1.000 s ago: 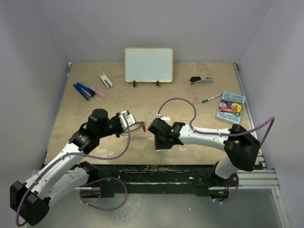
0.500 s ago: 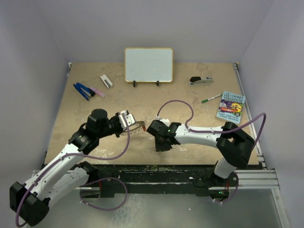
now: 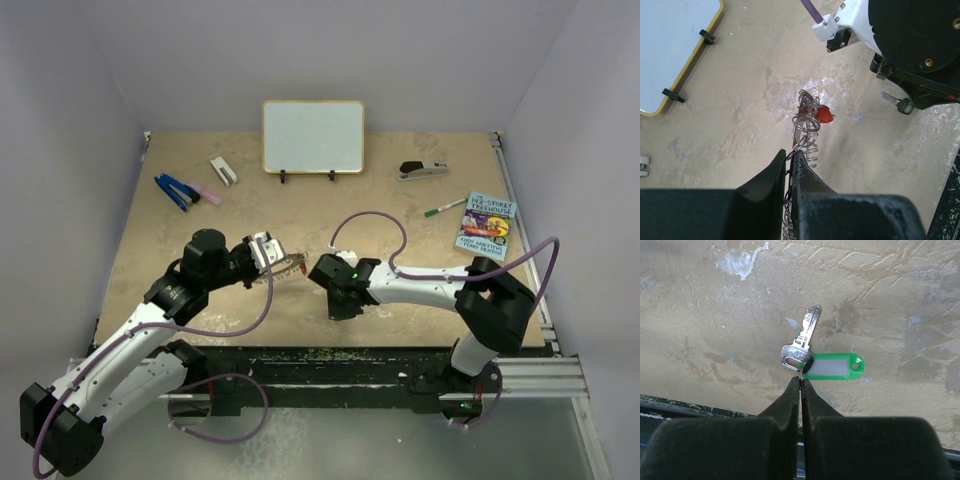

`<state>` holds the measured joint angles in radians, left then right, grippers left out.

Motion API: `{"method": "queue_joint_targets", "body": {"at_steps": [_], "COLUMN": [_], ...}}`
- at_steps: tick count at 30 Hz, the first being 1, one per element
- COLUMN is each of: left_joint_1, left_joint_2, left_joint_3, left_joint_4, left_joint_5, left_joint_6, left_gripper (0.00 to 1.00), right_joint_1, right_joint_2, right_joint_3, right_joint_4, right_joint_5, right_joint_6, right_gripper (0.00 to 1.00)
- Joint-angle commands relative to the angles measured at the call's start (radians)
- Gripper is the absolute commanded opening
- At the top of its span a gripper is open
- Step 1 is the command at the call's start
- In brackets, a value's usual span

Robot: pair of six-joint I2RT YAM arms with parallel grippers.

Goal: Put the keys on the keyring

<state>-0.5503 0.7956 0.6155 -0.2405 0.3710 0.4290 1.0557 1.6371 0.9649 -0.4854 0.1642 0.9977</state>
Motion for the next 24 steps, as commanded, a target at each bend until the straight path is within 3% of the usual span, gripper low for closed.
{"method": "queue_joint_targets", "body": {"at_steps": [1, 12, 24], "left_joint_1": [0.003, 0.003, 0.003], "left_joint_2": [-0.017, 0.004, 0.062], "left_joint_3": [0.044, 0.043, 0.129], "left_joint_4": [0.084, 0.038, -0.029], "left_joint_5": [0.003, 0.065, 0.091], "left_joint_6": [-0.007, -0.07, -0.101], "left_gripper": [0.04, 0.04, 0.04], "right_joint_1": [0.015, 0.018, 0.037], "right_joint_2": [-0.047, -0.487, -0.393], "right_joint_3": [0.034, -0.047, 0.124], "right_joint_4": [-0.039, 0.189, 0.365], "right_joint_5": [0.031, 0.077, 0.032], "right_joint_6": [-0.02, -0.278, -0.402], "right_gripper": [0.0, 0.0, 0.0]}}
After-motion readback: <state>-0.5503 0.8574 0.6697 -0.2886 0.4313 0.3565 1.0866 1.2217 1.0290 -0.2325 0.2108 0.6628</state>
